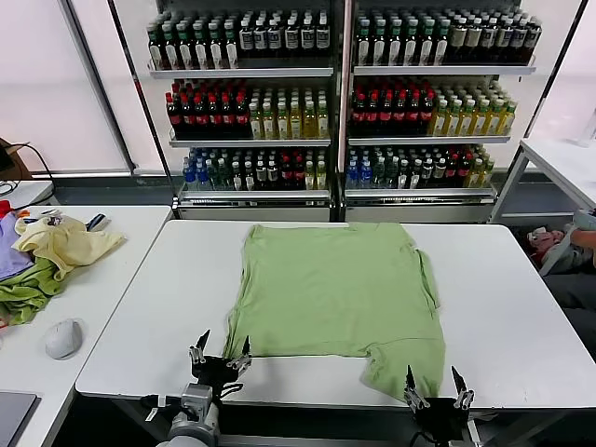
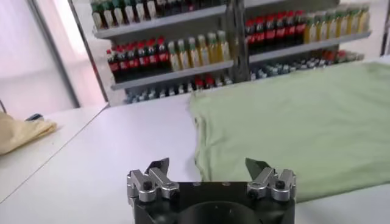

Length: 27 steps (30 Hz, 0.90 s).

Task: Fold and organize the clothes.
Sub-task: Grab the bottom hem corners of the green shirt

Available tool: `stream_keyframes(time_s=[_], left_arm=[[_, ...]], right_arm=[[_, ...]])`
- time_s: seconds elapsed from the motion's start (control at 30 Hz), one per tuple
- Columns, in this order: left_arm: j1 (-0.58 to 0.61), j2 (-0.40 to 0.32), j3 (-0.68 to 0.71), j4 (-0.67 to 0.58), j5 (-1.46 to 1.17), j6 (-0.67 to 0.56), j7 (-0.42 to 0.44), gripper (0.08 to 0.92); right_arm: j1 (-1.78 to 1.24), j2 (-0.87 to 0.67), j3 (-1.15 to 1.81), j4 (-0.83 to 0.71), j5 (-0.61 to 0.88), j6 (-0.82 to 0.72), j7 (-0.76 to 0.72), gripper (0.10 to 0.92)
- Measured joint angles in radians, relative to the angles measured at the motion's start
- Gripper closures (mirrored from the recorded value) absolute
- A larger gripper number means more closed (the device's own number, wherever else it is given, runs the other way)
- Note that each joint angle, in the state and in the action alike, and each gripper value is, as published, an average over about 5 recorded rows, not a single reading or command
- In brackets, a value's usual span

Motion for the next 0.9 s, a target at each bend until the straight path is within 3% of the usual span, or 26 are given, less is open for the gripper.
stream_keyframes(time_s=[0.23, 0.37, 0.9], left_arm=[[-0.024, 0.003, 0.010, 0.034, -0.008, 0.037, -0.022, 0.177], [-0.031, 0.010, 0.013, 0.043, -0.026, 0.051, -0.033, 0.204], [-0.031, 0.030, 0.017, 0.032, -0.184, 0.078, -0.028, 0.657]], right_arm=[[0.004, 0.015, -0.014, -0.018, -0.010, -0.003, 0.002, 0.208], [0.007, 0.020, -0.017, -0.029, -0.001, -0.011, 0.001, 0.284], [0.002, 0.014, -0.007, -0.037, 0.090, -0.021, -0.024, 0.678]])
